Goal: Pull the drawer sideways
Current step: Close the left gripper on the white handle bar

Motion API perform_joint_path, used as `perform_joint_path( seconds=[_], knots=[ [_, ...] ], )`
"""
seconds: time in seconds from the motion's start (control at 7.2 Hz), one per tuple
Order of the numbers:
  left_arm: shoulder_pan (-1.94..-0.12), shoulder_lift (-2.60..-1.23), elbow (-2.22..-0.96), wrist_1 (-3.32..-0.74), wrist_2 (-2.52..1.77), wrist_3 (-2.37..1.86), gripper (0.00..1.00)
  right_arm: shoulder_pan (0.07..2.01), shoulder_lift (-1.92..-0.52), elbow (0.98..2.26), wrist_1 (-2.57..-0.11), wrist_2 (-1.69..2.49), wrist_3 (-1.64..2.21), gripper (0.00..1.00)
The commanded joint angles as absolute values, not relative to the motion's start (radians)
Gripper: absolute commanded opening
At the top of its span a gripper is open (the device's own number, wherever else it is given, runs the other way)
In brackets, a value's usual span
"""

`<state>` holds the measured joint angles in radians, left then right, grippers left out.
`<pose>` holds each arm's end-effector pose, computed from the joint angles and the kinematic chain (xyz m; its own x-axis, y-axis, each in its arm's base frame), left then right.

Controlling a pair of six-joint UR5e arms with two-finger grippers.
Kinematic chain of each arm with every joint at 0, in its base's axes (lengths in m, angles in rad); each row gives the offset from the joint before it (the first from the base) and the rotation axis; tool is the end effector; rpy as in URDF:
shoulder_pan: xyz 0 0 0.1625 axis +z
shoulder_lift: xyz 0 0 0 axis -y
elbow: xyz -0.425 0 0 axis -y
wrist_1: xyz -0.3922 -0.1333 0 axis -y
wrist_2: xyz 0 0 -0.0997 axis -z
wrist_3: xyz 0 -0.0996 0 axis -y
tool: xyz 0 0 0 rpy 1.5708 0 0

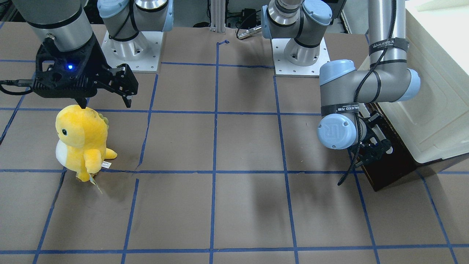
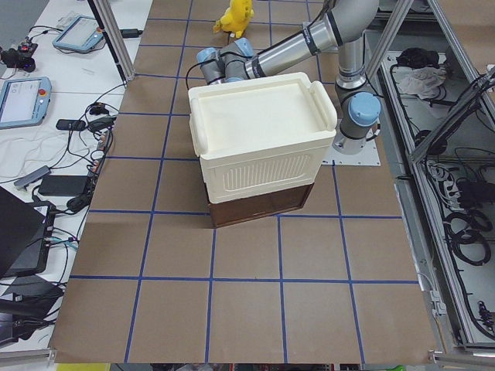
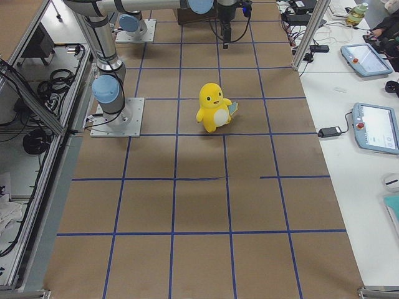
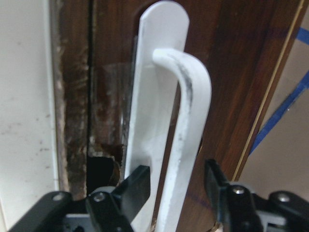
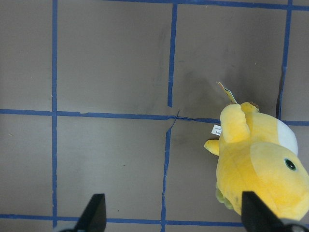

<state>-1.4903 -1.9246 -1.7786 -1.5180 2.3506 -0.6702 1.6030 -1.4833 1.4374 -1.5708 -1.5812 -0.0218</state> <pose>-0.0203 -0.5351 0.2419 -0.5334 -0.3179 -0.7838 -0.5124 0.8588 0.0003 0.1494 -0.5286 0.5090 -0.9985 -0.0535 0.0114 -0.0539 0.9975 -0.0457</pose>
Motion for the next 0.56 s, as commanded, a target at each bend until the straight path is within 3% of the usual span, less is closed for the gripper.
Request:
perform_joint_path(
  seconds=[0.0, 0.42],
  knots=[
    [-1.491, -1.931, -1.776, -1.516, 2.350, -0.670, 0.52, 1.603, -1.483, 1.437, -1.571, -1.580, -0.021, 1.00],
    [-1.496, -1.927, -1.775, -1.513, 2.350, -0.670, 0.48, 1.603, -1.483, 1.437, -1.571, -1.580, -0.021, 1.00]
  ],
)
